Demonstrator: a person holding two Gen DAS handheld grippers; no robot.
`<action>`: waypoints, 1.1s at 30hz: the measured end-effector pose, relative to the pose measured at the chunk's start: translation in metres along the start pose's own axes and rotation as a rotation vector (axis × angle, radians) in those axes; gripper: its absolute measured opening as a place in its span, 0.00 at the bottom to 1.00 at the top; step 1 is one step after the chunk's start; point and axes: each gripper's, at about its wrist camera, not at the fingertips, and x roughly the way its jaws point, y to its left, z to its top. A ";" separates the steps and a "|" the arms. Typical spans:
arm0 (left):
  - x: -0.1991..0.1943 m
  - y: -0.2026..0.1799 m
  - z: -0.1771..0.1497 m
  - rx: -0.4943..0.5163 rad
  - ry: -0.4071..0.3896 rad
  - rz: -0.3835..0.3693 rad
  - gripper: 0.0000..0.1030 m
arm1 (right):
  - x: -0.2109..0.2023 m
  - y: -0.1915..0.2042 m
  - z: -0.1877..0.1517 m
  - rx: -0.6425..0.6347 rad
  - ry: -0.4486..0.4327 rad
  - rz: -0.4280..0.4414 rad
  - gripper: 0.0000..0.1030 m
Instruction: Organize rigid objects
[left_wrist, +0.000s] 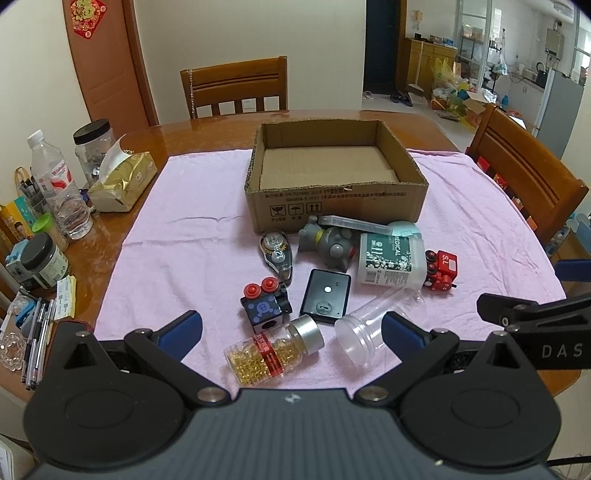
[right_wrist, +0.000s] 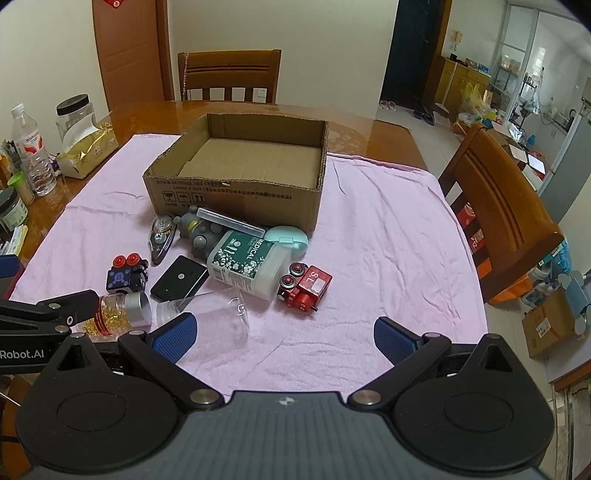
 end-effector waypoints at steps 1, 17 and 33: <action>0.002 0.000 -0.001 0.003 0.003 -0.002 0.99 | 0.001 0.000 0.000 -0.003 -0.004 0.002 1.00; 0.044 0.013 -0.023 -0.028 -0.006 -0.025 0.99 | 0.026 0.005 -0.021 -0.071 -0.075 0.083 1.00; 0.119 0.019 -0.022 -0.058 0.055 0.020 0.99 | 0.057 0.010 -0.037 -0.092 0.031 0.093 1.00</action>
